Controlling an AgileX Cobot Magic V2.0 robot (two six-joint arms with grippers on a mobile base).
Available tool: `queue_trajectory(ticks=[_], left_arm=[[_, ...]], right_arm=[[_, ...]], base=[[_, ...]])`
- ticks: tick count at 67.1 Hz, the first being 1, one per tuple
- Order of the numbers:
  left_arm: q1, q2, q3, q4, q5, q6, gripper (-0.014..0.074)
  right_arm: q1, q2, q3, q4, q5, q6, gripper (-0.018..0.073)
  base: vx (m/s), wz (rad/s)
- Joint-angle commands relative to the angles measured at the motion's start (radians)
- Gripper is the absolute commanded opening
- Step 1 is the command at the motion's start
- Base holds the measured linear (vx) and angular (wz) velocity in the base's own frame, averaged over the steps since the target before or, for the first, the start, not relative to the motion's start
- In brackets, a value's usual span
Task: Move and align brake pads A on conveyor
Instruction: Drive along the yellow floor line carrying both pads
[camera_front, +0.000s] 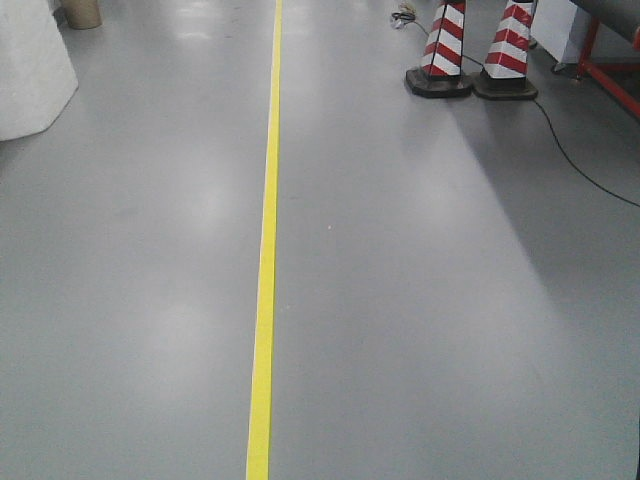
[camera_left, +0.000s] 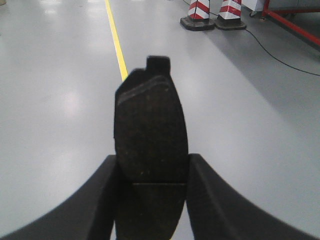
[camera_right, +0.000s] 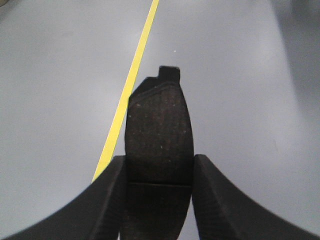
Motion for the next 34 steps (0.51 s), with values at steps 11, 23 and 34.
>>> queue_trajectory(ticks=[11, 23, 34], left_arm=[[-0.001, 0.01, -0.029, 0.008, -0.086, 0.0, -0.0006], [-0.001, 0.01, -0.029, 0.008, -0.086, 0.0, -0.0006], [-0.001, 0.01, -0.029, 0.008, -0.086, 0.0, -0.0006]], right_arm=[[-0.001, 0.007, -0.029, 0.003, -0.087, -0.01, -0.0004], [-0.001, 0.007, -0.029, 0.003, -0.087, -0.01, -0.0004], [-0.001, 0.007, -0.029, 0.003, -0.088, -0.01, -0.0004]], base=[[0.73, -0.02], [0.74, 0.02], [0.74, 0.04]])
